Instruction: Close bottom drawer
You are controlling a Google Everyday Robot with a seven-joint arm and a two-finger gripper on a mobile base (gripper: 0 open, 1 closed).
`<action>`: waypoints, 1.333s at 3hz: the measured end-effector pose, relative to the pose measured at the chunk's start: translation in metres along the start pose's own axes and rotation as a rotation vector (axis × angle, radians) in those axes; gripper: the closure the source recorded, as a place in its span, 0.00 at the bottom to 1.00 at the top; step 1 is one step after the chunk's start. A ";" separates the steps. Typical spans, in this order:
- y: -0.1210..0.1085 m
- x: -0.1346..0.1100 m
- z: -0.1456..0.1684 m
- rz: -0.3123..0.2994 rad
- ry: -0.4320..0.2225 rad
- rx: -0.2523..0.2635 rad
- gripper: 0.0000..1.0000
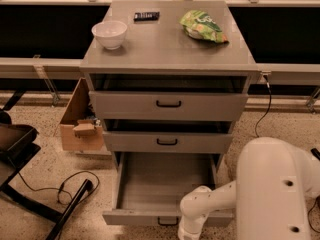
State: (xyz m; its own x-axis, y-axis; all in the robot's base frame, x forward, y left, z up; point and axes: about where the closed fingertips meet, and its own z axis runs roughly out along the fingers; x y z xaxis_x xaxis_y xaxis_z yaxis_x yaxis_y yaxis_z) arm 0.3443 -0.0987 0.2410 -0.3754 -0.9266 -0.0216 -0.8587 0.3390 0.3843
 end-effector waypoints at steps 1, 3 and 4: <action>-0.019 -0.020 0.035 -0.045 -0.051 0.022 1.00; -0.073 -0.050 0.086 -0.094 -0.142 0.064 1.00; -0.092 -0.061 0.087 -0.118 -0.157 0.083 1.00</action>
Offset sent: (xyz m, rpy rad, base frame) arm 0.0464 0.0358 -0.1063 0.1348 -0.1600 0.0163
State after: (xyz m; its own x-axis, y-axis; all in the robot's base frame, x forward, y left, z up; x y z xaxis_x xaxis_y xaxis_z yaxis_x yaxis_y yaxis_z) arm 0.4153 -0.0593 0.1264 -0.3150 -0.9260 -0.2080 -0.9232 0.2482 0.2933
